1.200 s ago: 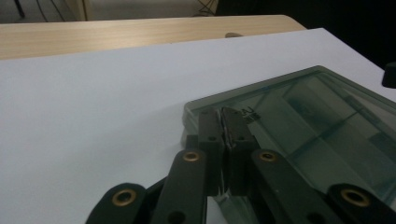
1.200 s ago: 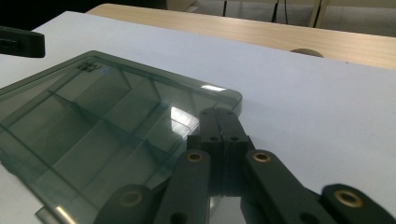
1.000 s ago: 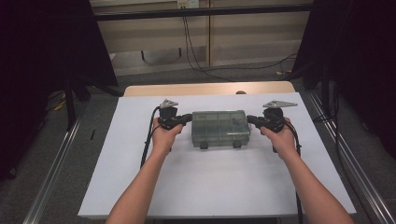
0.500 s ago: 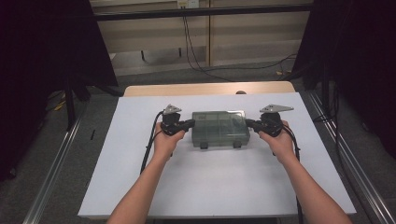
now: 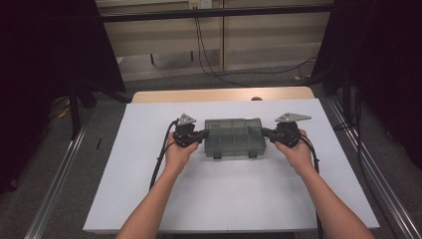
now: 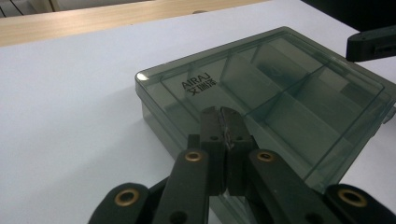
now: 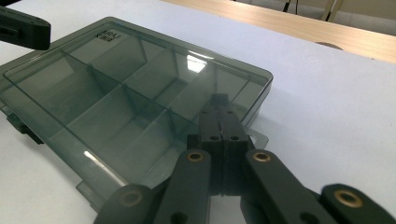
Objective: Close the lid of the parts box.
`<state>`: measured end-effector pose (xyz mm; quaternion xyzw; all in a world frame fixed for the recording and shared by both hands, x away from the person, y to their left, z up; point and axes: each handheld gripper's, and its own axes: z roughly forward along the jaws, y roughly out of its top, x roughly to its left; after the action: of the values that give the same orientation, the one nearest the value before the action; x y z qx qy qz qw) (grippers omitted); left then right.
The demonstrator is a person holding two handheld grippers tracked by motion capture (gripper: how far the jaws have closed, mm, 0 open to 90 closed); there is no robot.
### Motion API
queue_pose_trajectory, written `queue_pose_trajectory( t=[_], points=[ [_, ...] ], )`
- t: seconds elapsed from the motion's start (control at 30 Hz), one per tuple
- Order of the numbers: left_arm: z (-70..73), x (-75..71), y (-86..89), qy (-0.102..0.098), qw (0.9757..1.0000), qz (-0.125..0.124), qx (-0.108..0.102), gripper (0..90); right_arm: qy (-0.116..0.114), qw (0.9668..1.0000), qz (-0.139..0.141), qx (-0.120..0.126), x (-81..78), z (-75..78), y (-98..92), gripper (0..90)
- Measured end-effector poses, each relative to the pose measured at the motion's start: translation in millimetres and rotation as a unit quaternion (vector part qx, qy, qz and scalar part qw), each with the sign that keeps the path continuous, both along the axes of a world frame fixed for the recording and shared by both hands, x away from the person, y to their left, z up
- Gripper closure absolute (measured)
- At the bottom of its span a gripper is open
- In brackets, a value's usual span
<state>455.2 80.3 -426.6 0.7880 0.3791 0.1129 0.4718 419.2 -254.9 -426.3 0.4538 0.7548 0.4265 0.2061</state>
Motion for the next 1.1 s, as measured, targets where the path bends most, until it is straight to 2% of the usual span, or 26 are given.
queue_pose_trajectory(
  t=[0.03,0.1,0.2,0.33,0.4,0.43,0.5,0.53,0.57,0.7,0.73,0.77,0.8,0.87,0.93,1.0,1.1],
  points=[
    [-0.6,0.1,0.0,0.004,0.9998,-0.002,0.017,89.3,-0.002,1.0000,0.000,-0.001,-0.2,-0.2,0.2,90.0],
    [-1.8,-1.2,-0.1,0.001,0.9999,0.001,0.014,89.5,-0.002,0.9999,0.001,-0.011,-0.7,-3.1,1.0,90.0],
    [-1.6,-2.3,-1.0,-0.006,0.9998,-0.001,0.021,89.4,-0.006,1.0000,-0.002,-0.001,-2.1,-4.9,0.4,90.0],
    [-1.8,-3.5,-2.0,-0.013,0.9996,-0.001,0.024,89.0,-0.006,1.0000,-0.004,0.000,-2.4,-5.2,0.4,90.0],
    [-2.4,-4.3,-1.6,-0.011,0.9998,-0.004,0.017,86.5,-0.006,1.0000,-0.005,0.003,-2.7,-5.4,0.3,89.7],
    [-2.6,-5.1,-1.9,-0.011,0.9999,0.003,0.011,84.7,-0.005,0.9999,-0.004,0.008,-2.6,-5.7,-0.1,87.4],
    [-3.0,-6.4,-1.7,-0.017,0.9998,-0.009,0.011,78.3,-0.004,0.9998,-0.004,0.017,-3.2,-6.2,-0.7,83.7],
    [-2.9,-7.4,-1.1,-0.017,0.9998,-0.006,0.010,74.4,-0.003,0.9998,-0.006,0.021,-4.0,-6.3,-0.8,81.3],
    [-3.2,-8.4,-0.5,-0.018,0.9998,-0.005,0.005,68.0,-0.003,0.9996,-0.007,0.026,-5.1,-6.5,-0.8,79.0],
    [-1.8,-14.2,5.5,-0.021,0.9995,-0.010,-0.020,53.3,-0.007,0.9991,-0.009,0.042,-11.9,-7.4,-1.8,63.3],
    [-1.3,-16.1,7.6,-0.023,0.9994,-0.008,-0.024,52.5,-0.005,0.9986,-0.015,0.051,-14.3,-6.9,-2.2,56.2],
    [-1.0,-17.9,10.4,-0.026,0.9993,-0.004,-0.027,50.3,-0.004,0.9984,-0.017,0.055,-16.5,-6.6,-2.8,54.1],
    [-1.5,-19.3,12.3,-0.025,0.9989,-0.002,-0.039,47.8,-0.007,0.9983,-0.011,0.057,-18.9,-6.8,-3.3,53.9],
    [-0.9,-22.9,18.6,-0.025,0.9989,0.002,-0.039,42.6,-0.015,0.9981,-0.009,0.059,-25.1,-6.2,-3.3,43.5],
    [-0.4,-26.8,24.0,-0.033,0.9985,0.005,-0.044,40.7,-0.013,0.9982,-0.010,0.058,-30.3,-5.5,-3.0,35.5],
    [-0.1,-30.2,30.7,-0.032,0.9983,0.004,-0.048,34.6,-0.017,0.9981,-0.010,0.058,-35.0,-4.3,-2.9,31.9],
    [-0.6,-36.4,38.5,-0.037,0.9980,0.005,-0.050,32.6,-0.024,0.9971,-0.009,0.072,-40.6,-3.0,-3.5,26.1]
  ],
)
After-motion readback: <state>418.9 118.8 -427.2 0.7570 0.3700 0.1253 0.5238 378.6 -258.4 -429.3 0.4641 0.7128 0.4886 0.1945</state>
